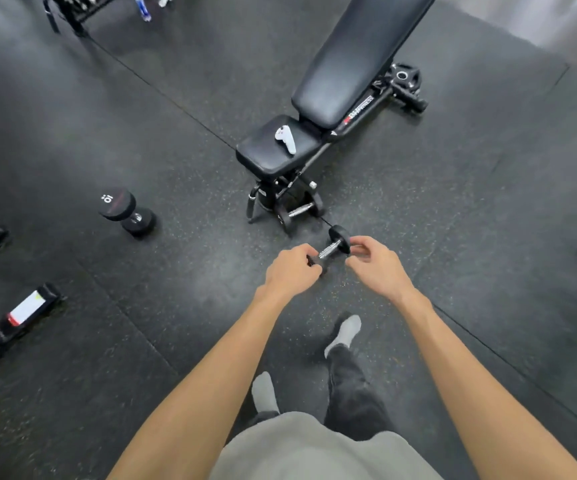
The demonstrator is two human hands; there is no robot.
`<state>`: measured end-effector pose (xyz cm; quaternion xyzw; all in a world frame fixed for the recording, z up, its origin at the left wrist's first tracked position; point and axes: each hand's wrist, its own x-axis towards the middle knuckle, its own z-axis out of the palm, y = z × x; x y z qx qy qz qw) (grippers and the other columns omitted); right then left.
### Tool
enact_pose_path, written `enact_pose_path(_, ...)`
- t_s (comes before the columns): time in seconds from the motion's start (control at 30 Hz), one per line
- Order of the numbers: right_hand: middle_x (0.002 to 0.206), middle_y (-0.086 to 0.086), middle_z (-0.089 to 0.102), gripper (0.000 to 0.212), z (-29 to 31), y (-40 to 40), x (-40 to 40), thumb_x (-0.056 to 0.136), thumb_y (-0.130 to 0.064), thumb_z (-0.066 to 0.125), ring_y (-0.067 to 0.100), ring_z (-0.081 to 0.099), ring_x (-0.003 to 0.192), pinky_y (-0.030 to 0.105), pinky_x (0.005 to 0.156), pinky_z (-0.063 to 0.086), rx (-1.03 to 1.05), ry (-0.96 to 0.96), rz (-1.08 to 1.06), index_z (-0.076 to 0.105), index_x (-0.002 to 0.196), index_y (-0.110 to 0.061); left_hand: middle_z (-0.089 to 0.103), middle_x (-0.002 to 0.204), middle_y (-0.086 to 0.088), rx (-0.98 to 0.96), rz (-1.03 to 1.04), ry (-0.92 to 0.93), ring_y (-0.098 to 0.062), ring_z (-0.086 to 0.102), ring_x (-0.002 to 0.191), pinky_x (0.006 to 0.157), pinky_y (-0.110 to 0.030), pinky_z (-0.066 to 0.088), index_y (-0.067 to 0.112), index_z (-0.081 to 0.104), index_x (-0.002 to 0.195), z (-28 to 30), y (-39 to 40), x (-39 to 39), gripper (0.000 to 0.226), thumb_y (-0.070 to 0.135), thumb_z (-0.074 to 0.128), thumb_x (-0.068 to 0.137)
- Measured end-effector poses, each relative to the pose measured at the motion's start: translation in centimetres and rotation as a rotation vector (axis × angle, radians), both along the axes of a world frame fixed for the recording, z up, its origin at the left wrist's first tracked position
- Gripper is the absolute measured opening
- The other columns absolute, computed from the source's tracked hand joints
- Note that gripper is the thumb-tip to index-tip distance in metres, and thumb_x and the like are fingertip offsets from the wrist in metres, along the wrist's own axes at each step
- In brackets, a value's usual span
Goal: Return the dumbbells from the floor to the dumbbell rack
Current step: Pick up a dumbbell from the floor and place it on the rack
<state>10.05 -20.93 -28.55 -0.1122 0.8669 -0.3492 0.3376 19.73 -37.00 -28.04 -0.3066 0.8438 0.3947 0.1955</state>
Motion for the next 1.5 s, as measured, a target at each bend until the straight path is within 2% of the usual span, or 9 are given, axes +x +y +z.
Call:
enact_pose_path(0.33,0.133,-0.003,0.068,0.049,-2.0,-8.6,-17.1,0.094,-0.023,0.062,0.013,0.063,0.118,0.021,0.088,0.041,0.013,-0.106,0.214,0.057,0.143,-0.023,0.067,0.123,0.000,0.021,0.246,-0.014,-0.021,0.063,0.112,0.096,-0.038,0.053,0.036,0.064,0.131,-2.1,-5.0,-13.9,0.040,0.026,0.055,0.093)
enact_pose_path(0.47,0.133,-0.002,0.068,0.048,-2.8,-11.9,-22.0,0.093,-0.022,0.062,0.011,0.063,0.114,0.018,0.083,0.042,0.038,-0.132,0.251,0.059,0.141,-0.023,0.067,0.123,0.002,0.042,0.316,-0.021,-0.022,0.066,0.104,0.091,-0.039,0.056,0.041,0.067,0.125,-3.4,-8.1,-18.3,0.038,0.026,0.055,0.092)
enact_pose_path(0.57,0.132,-0.002,0.068,0.048,-3.3,-14.2,-25.7,0.093,-0.023,0.063,0.010,0.062,0.109,0.018,0.086,0.040,0.054,-0.124,0.240,0.059,0.140,-0.024,0.068,0.124,0.003,0.057,0.334,-0.021,-0.020,0.064,0.110,0.093,-0.036,0.053,0.040,0.067,0.126,-4.9,-10.6,-22.2,0.038,0.026,0.056,0.093)
enact_pose_path(0.77,0.130,-0.001,0.069,0.046,-5.5,-18.7,-31.9,0.094,-0.022,0.064,0.010,0.061,0.111,0.020,0.091,0.039,0.097,-0.156,0.281,0.060,0.140,-0.022,0.059,0.099,0.014,0.106,0.391,-0.061,-0.015,0.060,0.108,0.080,-0.029,0.041,0.038,0.064,0.132,-6.8,-14.2,-28.6,0.041,0.027,0.057,0.093)
enact_pose_path(0.93,0.129,-0.001,0.070,0.046,-9.5,-19.5,-35.3,0.093,-0.023,0.064,0.012,0.062,0.113,0.022,0.092,0.040,0.179,-0.241,0.333,0.060,0.139,-0.022,0.069,0.120,0.004,0.145,0.473,-0.125,-0.019,0.062,0.114,0.088,-0.030,0.048,0.038,0.065,0.130,-10.3,-14.4,-31.2,0.039,0.029,0.057,0.093)
enact_pose_path(1.07,0.130,0.000,0.069,0.048,-14.9,-18.5,-36.7,0.093,-0.022,0.065,0.014,0.063,0.114,0.021,0.086,0.045,0.241,-0.348,0.397,0.059,0.140,-0.021,0.068,0.111,0.004,0.162,0.523,-0.181,-0.019,0.063,0.102,0.088,-0.034,0.052,0.040,0.063,0.129,-15.2,-12.4,-32.5,0.038,0.030,0.056,0.093)
enact_pose_path(1.17,0.136,0.001,0.066,0.050,-20.3,-17.6,-37.8,0.094,-0.020,0.064,0.014,0.061,0.118,0.022,0.093,0.042,0.287,-0.403,0.456,0.057,0.144,-0.019,0.067,0.107,0.007,0.191,0.617,-0.252,-0.019,0.064,0.102,0.091,-0.037,0.053,0.042,0.064,0.126,-20.7,-9.9,-32.6,0.039,0.034,0.057,0.089)
enact_pose_path(1.33,0.140,-0.001,0.065,0.052,-30.6,-15.9,-39.1,0.095,-0.022,0.063,0.015,0.061,0.126,0.021,0.094,0.040,0.377,-0.416,0.475,0.056,0.146,-0.018,0.064,0.120,-0.005,0.235,0.692,-0.306,-0.027,0.061,0.111,0.092,-0.034,0.047,0.028,0.064,0.130,-31.3,-5.8,-32.4,0.039,0.026,0.061,0.091)
enact_pose_path(1.5,0.145,0.000,0.061,0.055,-42.2,-14.8,-39.1,0.096,-0.021,0.062,0.020,0.065,0.116,0.021,0.092,0.042,0.414,-0.383,0.494,0.052,0.150,-0.026,0.051,0.135,-0.010,0.227,0.731,-0.336,-0.031,0.056,0.119,0.098,-0.037,0.046,0.031,0.055,0.140,-43.3,-3.7,-31.3,0.051,0.024,0.065,0.090)
